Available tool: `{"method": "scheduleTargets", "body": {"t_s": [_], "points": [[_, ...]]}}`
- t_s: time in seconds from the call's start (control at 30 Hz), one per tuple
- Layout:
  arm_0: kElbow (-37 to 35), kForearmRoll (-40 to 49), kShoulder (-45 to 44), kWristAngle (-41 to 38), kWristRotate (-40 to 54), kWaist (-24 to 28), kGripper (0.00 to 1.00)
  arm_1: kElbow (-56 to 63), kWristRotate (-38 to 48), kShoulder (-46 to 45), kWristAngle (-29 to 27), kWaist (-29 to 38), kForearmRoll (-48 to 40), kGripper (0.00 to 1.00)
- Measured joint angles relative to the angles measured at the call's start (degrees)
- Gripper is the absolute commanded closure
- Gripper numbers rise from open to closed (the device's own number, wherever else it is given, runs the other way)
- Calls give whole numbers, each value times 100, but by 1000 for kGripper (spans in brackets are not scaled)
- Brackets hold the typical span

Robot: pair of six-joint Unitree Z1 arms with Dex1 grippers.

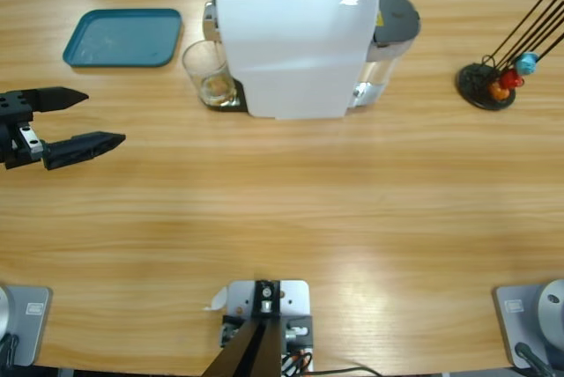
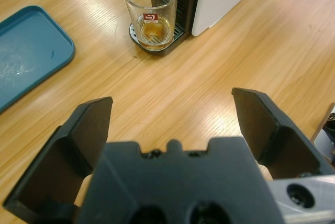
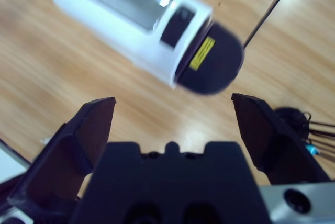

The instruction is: Pour coffee

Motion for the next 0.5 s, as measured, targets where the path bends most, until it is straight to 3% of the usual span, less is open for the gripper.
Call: {"method": "scheduleTargets", "body": {"t_s": [0.5], "points": [[24, -20, 5, -33, -49, -4, 0, 3313, -201, -2612, 131, 71, -759, 0]]}}
